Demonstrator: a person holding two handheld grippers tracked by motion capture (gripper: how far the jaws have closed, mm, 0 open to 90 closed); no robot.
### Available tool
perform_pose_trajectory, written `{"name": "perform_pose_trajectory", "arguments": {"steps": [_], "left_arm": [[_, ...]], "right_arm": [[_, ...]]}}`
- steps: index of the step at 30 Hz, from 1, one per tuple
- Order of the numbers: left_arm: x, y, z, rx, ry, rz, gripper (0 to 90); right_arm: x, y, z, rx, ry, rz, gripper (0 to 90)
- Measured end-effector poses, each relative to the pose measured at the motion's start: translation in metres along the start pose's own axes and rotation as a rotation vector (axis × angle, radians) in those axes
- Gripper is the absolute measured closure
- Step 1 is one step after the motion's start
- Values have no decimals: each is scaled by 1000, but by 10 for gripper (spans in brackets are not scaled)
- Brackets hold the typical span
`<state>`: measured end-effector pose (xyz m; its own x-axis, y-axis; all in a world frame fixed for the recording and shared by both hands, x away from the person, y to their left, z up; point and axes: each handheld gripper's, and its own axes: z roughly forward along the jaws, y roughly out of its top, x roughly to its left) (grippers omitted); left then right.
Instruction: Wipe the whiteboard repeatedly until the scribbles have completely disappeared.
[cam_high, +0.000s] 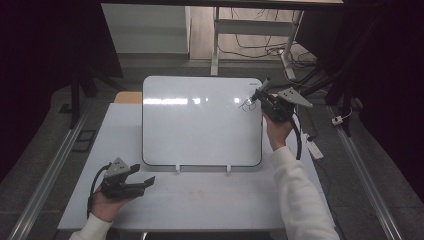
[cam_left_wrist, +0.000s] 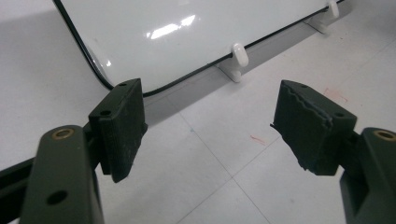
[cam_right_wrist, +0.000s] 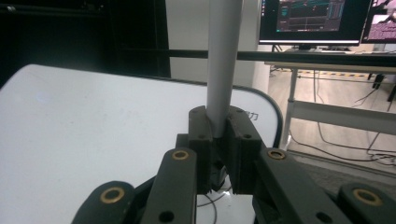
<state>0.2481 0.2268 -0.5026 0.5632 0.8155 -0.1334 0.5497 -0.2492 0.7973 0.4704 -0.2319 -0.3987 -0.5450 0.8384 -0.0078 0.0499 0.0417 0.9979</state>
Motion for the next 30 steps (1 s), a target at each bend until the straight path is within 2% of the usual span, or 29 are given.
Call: {"name": "perform_pose_trajectory", "arguments": {"steps": [3,4,10,12,14,15,16,20,22,23,26,28,30], "left_arm": [[0,0,0,-1,1,0,257],[0,0,0,-2,1,-1,257],[1,0,1,1,-1,-2,257],[0,0,1,1,-2,1,257],[0,0,0,-1,0,0,257],[0,0,0,-3,0,0,257],[0,0,-1,-4,-1,-2,257],[1,0,1,1,-1,-3,257],[1,0,0,0,0,-1,257],[0,0,0,-2,0,1,257],[0,0,-1,-3,0,-1,257],[0,0,-1,-4,0,-1,257],[1,0,0,-4,-1,-3,257]], "right_arm": [[-10,4,0,-22,-38,34,811],[-12,4,0,-24,-38,43,811],[-5,-2,-5,3,-3,16,811],[-7,-1,-6,-5,-22,20,811],[-13,1,-5,-19,-36,47,811],[-13,1,-4,-20,-34,58,811],[-12,0,-4,-14,-31,52,811],[1,-8,-8,18,27,29,811],[4,-12,-10,24,35,22,811],[3,-11,-10,26,36,21,811],[-4,-6,-9,3,-3,34,811],[-8,-4,-8,-1,-6,53,811],[-4,-7,-9,12,7,41,811]]}}
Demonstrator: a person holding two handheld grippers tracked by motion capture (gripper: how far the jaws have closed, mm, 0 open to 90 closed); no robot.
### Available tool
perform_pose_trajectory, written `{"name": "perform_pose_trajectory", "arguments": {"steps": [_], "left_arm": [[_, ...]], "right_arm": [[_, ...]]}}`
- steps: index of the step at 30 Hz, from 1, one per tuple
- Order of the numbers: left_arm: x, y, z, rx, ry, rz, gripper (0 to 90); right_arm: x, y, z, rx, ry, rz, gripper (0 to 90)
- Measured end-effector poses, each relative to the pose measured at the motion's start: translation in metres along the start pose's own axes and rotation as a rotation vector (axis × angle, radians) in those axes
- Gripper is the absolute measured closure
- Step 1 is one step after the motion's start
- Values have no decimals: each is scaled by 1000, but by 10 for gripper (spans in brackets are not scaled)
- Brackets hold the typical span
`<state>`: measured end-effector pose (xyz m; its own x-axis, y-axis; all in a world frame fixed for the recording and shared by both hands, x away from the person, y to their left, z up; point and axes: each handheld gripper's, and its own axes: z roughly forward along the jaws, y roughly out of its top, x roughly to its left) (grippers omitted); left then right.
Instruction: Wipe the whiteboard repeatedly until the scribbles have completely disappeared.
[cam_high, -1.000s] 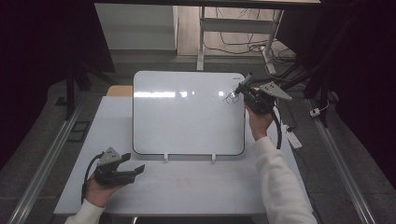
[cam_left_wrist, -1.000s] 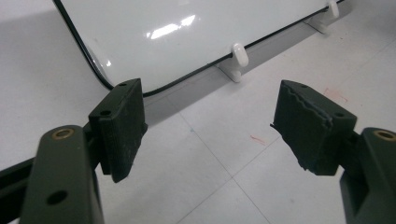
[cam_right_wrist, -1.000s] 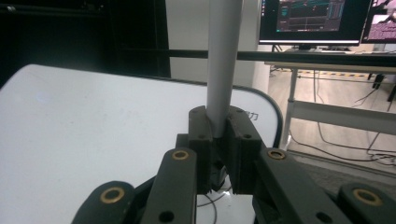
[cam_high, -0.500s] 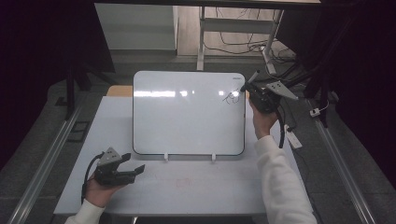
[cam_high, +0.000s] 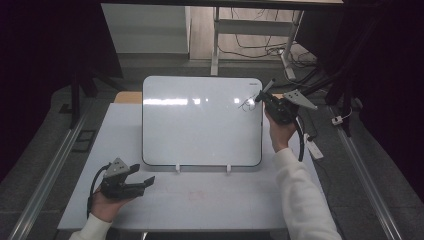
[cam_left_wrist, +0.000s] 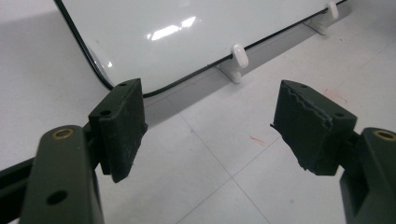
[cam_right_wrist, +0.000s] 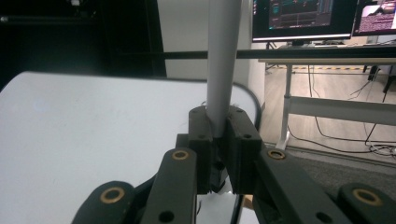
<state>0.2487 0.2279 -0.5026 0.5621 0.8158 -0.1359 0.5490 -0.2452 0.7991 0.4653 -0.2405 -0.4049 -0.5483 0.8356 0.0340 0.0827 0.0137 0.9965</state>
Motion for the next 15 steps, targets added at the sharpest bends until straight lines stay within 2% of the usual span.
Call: {"name": "perform_pose_trajectory", "arguments": {"steps": [5,8,11,13,15], "left_arm": [[0,0,1,1,-2,2,257],[-1,0,0,0,-1,3,257],[-1,0,0,-2,-1,3,257],[0,0,0,-2,0,2,257],[0,0,0,0,0,1,257]], "right_arm": [[14,-15,-10,31,46,-28,811],[12,-12,-11,22,22,-37,811],[3,-8,-9,5,1,-7,811],[5,-9,-9,3,0,-10,811],[10,-13,-8,10,30,-5,811]]}}
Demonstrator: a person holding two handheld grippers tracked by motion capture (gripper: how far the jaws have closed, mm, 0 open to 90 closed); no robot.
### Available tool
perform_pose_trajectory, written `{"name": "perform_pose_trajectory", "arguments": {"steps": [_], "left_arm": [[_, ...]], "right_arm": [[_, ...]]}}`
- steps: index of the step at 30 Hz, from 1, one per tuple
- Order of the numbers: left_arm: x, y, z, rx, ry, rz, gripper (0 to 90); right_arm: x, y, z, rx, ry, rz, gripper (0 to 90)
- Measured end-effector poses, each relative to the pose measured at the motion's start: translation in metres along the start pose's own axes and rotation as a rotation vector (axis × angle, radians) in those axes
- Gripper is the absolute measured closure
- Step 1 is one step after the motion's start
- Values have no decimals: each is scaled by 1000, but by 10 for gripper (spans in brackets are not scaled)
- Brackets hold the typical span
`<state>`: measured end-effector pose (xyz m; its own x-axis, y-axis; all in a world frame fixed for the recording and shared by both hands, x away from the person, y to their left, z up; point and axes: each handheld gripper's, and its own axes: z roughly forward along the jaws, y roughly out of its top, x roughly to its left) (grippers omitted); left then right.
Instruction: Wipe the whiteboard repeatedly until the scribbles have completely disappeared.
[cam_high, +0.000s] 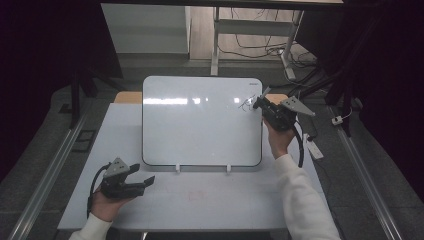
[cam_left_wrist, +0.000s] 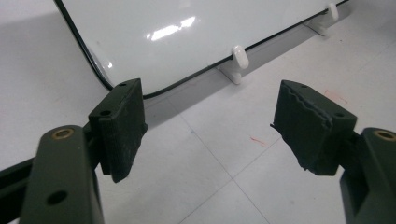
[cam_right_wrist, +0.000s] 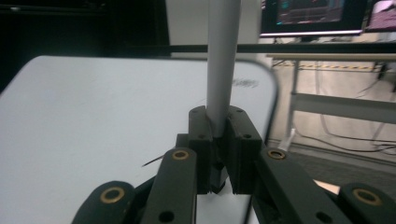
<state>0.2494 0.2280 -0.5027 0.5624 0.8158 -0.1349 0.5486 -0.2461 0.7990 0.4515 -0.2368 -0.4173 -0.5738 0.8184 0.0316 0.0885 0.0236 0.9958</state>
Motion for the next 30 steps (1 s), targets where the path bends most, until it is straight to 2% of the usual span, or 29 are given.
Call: {"name": "perform_pose_trajectory", "arguments": {"steps": [2,5,7,10,13,15,21,27,30], "left_arm": [[0,0,0,2,0,1,254],[-1,0,0,0,1,3,255],[-1,0,-1,-1,1,3,254],[0,0,-1,-4,3,0,254],[1,0,-1,-3,3,-2,254],[0,0,-1,-2,2,-1,254],[0,0,-2,-7,4,-1,254],[1,0,-1,-3,3,-3,253],[0,0,-1,-4,4,-1,253]], "right_arm": [[7,-4,0,11,26,-7,811],[9,-3,1,11,22,-25,811],[4,1,3,-7,2,-6,811],[2,2,5,-15,2,12,811],[12,-3,6,5,35,-14,811],[13,-3,6,5,36,-25,811],[-1,10,11,-28,-14,-1,811],[9,-1,6,-1,37,-14,811],[9,1,7,0,32,-28,811]]}}
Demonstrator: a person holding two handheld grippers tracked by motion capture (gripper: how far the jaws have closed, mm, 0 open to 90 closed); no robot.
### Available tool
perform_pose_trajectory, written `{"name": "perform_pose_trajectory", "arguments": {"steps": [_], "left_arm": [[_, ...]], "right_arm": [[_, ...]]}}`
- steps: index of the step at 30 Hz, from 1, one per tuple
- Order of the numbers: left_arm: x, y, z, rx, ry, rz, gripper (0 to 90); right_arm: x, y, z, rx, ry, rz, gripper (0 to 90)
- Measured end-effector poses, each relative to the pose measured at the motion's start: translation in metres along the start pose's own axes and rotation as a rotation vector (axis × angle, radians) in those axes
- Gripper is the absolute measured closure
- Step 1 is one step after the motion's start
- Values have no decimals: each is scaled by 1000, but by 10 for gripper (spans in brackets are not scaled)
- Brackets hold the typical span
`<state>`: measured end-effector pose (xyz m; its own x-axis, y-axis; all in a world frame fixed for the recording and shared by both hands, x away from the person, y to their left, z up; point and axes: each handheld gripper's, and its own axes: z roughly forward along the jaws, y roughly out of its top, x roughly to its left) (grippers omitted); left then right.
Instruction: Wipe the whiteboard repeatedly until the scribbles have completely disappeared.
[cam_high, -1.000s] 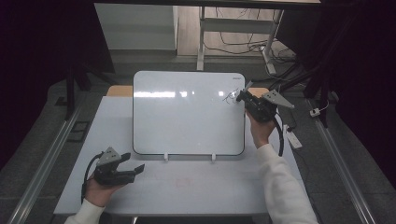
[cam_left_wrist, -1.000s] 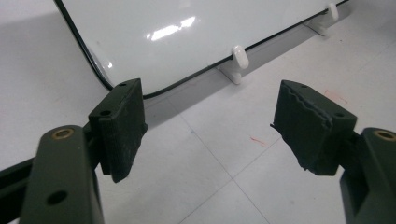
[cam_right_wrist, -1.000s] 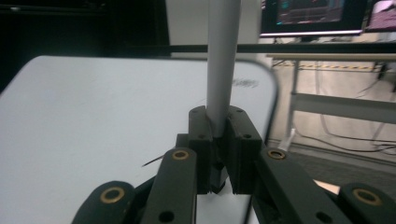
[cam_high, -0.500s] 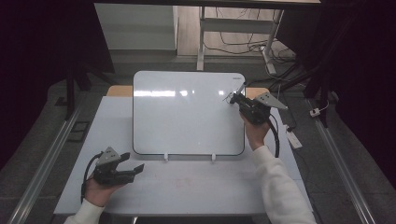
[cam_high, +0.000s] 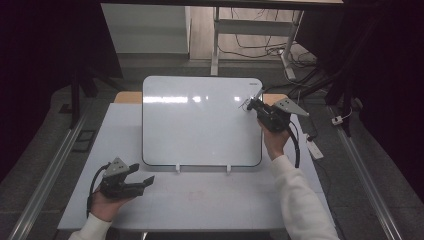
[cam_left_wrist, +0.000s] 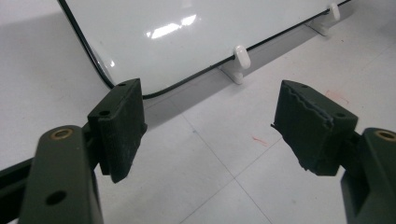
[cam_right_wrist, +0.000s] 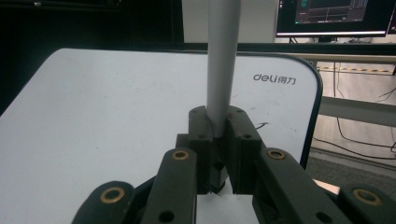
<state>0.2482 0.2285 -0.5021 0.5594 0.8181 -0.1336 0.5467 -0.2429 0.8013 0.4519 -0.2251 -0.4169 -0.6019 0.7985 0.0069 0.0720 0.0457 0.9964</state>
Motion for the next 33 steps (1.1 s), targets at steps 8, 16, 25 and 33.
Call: {"name": "perform_pose_trajectory", "arguments": {"steps": [8,16,25,33], "left_arm": [[0,0,1,3,0,-2,253],[0,0,0,-1,0,-2,253],[1,0,0,-2,-1,-4,252],[-1,0,0,0,0,1,252]], "right_arm": [[-17,20,14,-48,-63,30,811],[-5,15,15,-15,-28,-10,811],[-12,15,12,-24,-37,17,811],[-4,7,5,-10,-30,-6,811]]}}
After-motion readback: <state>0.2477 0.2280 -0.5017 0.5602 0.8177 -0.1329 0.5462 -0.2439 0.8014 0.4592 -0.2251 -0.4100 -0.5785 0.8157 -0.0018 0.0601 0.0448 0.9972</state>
